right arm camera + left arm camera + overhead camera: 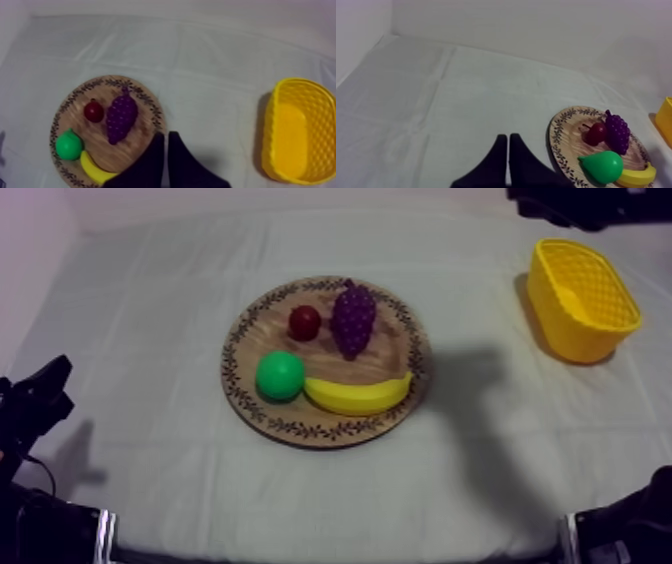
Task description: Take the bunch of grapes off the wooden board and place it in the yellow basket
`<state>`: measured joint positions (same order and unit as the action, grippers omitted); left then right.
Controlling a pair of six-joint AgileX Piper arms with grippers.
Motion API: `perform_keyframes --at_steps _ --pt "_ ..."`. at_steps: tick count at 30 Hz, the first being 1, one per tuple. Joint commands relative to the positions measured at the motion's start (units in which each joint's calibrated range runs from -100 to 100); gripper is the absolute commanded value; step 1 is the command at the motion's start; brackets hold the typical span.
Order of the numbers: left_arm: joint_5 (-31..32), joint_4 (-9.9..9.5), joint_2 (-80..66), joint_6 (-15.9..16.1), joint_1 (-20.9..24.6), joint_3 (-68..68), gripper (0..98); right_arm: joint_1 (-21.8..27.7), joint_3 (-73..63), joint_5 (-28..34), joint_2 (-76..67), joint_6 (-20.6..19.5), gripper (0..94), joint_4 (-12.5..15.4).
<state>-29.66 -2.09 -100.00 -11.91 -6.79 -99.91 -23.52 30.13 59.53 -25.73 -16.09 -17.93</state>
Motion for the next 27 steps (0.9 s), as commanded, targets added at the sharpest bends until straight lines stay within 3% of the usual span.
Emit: perform_keyframes --at_steps 1,18,27 --pt "0.0 0.01 0.0 0.0 0.0 0.0 0.1 -1.2 -7.7 2.3 5.5 -1.0 0.6 -0.6" --pt "0.0 0.01 0.0 0.0 0.0 0.0 0.1 -5.9 -31.8 15.2 27.9 -5.4 0.3 -2.3" --pt "0.0 0.01 0.0 0.0 0.0 0.0 0.1 -6.7 -42.6 22.8 37.6 -4.9 0.2 0.2"
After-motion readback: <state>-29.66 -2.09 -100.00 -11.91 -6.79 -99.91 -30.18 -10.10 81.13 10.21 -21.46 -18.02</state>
